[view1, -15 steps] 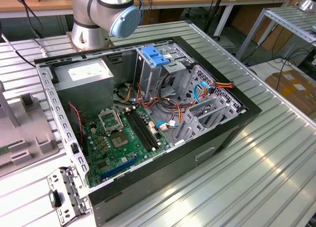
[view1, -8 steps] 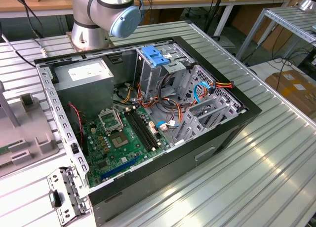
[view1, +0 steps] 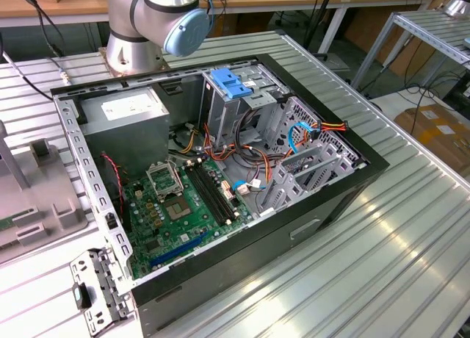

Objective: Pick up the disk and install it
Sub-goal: 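Pick up the disk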

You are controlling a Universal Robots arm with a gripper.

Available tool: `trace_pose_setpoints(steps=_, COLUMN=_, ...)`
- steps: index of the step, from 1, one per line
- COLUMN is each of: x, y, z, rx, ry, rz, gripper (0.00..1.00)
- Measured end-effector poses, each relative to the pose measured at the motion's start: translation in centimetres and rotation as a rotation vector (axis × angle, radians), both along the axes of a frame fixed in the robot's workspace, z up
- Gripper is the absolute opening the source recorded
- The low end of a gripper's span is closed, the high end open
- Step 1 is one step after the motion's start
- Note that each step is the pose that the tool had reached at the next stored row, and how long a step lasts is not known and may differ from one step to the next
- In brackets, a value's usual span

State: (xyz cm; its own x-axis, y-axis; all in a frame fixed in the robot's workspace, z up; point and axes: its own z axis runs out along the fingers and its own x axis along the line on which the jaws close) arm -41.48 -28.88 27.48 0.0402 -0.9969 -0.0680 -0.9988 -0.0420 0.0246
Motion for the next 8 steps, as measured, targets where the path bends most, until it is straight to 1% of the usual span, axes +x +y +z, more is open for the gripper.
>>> trace_pose_setpoints(steps=8, x=0.00, y=0.00, z=-0.06, rx=0.0001, ry=-0.0003, rz=0.000, gripper=0.36)
